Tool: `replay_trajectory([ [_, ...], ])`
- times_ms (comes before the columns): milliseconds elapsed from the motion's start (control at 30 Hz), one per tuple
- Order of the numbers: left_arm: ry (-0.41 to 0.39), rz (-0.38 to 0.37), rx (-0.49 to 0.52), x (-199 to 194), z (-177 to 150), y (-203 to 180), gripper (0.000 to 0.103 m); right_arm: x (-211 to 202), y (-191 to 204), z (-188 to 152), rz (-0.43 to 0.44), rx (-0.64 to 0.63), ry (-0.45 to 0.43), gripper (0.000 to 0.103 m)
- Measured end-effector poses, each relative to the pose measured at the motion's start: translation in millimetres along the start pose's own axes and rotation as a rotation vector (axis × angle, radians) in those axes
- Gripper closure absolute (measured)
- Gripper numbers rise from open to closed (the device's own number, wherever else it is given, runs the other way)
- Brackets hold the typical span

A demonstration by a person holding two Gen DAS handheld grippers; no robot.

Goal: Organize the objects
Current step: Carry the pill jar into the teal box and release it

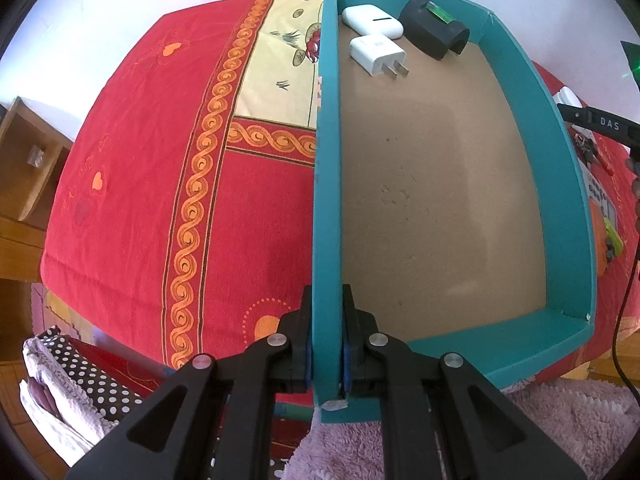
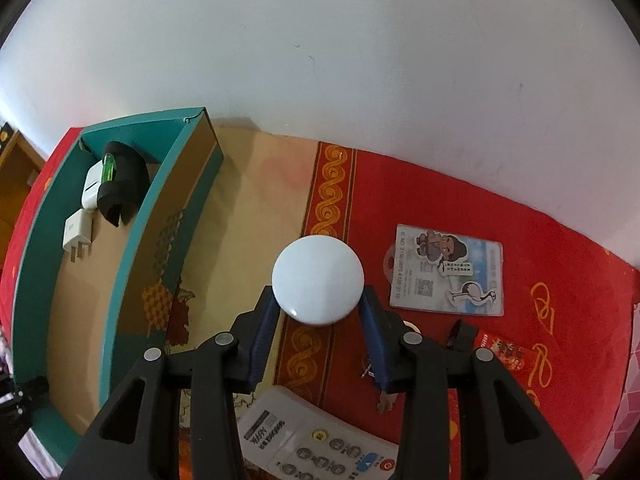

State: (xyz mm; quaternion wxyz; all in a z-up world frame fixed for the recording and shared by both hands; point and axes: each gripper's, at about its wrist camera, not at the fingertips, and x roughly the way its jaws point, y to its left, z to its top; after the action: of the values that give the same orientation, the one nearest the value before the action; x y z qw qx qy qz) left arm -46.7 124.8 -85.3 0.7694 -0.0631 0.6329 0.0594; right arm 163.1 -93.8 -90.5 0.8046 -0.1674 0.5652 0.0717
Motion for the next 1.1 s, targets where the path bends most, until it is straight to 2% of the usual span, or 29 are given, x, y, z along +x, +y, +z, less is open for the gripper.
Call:
replay_trajectory([
  [200, 0.009, 0.003, 0.012, 1.3, 5.4, 0.1, 0.095, 6.0, -5.8, 2.1, 0.022, 0.034, 0.016, 0.061],
  [367, 0.013, 0.015, 0.031, 1.4, 8.3, -4.7, 0.095, -26.8, -2.7, 8.0, 0.035, 0.018, -0.044, 0.061],
  [500, 0.019, 0.021, 0.039, 2.2, 9.9, -9.6, 0.095, -65.8, 22.8, 19.6, 0.081, -0.060, -0.120, 0.061],
  [600, 0.022, 0.025, 0.043, 2.8, 9.8, -12.5, 0.095, -79.0, 54.6, 25.1, 0.144, -0.126, -0.133, 0.061],
  [700, 0.022, 0.024, 0.046, 2.7, 9.8, -14.1, 0.095, -74.0, 84.0, 29.1, 0.209, -0.174, -0.102, 0.061],
  [867, 0.018, 0.021, 0.050, 2.7, 8.8, -12.8, 0.095, -42.3, 134.0, 23.0, 0.239, -0.301, -0.023, 0.061],
  [1000, 0.011, 0.014, 0.049, 1.1, 6.3, -12.2, 0.095, -4.5, 161.8, 24.1, 0.223, -0.361, 0.037, 0.061],
  [1100, 0.008, 0.009, 0.051, -0.4, 3.8, -10.4, 0.095, 11.2, 168.4, 26.5, 0.196, -0.379, 0.059, 0.061],
])
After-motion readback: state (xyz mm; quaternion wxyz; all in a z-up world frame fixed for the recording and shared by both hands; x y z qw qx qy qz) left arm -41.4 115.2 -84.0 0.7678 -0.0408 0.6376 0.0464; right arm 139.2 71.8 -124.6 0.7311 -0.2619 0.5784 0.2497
